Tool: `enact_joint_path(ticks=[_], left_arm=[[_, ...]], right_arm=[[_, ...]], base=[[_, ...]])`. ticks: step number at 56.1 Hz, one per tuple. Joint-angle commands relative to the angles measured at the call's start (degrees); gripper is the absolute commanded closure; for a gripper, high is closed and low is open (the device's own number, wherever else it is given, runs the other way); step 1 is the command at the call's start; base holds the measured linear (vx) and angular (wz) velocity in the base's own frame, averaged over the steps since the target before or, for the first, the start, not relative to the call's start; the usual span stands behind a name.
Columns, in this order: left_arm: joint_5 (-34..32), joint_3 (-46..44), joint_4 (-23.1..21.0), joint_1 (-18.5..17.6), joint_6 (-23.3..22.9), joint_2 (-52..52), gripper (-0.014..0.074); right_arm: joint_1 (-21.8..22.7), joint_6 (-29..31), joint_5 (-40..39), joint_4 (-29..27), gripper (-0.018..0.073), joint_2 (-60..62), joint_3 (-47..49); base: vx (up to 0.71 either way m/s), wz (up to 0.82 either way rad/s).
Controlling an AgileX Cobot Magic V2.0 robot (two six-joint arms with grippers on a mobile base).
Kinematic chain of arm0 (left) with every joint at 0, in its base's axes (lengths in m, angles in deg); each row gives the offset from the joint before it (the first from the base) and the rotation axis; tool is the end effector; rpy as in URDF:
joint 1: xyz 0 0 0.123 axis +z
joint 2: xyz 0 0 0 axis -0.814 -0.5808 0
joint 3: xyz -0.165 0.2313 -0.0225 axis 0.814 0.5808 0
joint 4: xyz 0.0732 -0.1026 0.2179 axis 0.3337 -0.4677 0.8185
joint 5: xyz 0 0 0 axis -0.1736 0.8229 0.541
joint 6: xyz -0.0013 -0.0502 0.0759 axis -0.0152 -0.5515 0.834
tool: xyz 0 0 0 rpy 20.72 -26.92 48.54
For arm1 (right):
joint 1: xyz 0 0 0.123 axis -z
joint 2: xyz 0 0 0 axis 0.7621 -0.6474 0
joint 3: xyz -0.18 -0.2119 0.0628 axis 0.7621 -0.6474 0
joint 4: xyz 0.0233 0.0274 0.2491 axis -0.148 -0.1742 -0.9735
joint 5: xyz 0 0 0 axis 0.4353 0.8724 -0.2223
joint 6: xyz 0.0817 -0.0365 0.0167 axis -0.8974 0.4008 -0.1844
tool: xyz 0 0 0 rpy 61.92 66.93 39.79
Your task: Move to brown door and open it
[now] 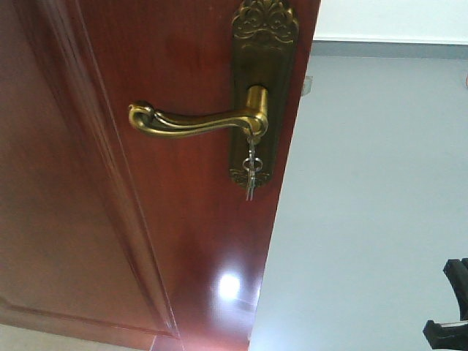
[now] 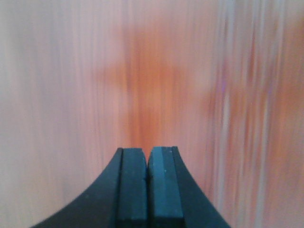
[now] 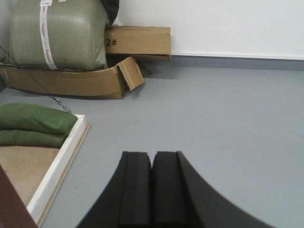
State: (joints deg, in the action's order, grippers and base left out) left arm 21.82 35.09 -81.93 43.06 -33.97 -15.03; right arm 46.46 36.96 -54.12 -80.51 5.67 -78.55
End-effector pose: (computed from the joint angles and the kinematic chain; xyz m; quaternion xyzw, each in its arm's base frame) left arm 0.0574 -0.0120 0.2238 0.0591 0.6813 -0.0851 0.7247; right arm 0.0521 0.0053 0.1689 -0.0272 0.8080 0.0290 0.5879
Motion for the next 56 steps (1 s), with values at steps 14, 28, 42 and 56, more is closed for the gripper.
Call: enact_joint_path(ticks=[14,28,42,56], left_arm=[[-4.5,3.0,0.0,-0.3,0.4,4.2,0.0600],[-4.5,3.0,0.0,-0.3,0.4,4.2,0.0600],[-4.5,3.0,0.0,-0.3,0.4,4.2,0.0600],[-4.5,3.0,0.0,-0.3,0.4,4.2,0.0600]], right_arm=[[0.1,0.5,-4.4,0.4,0.0559,0.3,-0.2],[0.1,0.5,-4.4,0.4,0.0559,0.3,-0.2],[0.1,0.5,-4.6,0.4,0.0559,0.3,-0.2],[0.1,0.5,-4.6,0.4,0.0559,0.3,-0.2]], base=[[0.00,0.00],[0.00,0.00],[0.00,0.00],[0.00,0.00]])
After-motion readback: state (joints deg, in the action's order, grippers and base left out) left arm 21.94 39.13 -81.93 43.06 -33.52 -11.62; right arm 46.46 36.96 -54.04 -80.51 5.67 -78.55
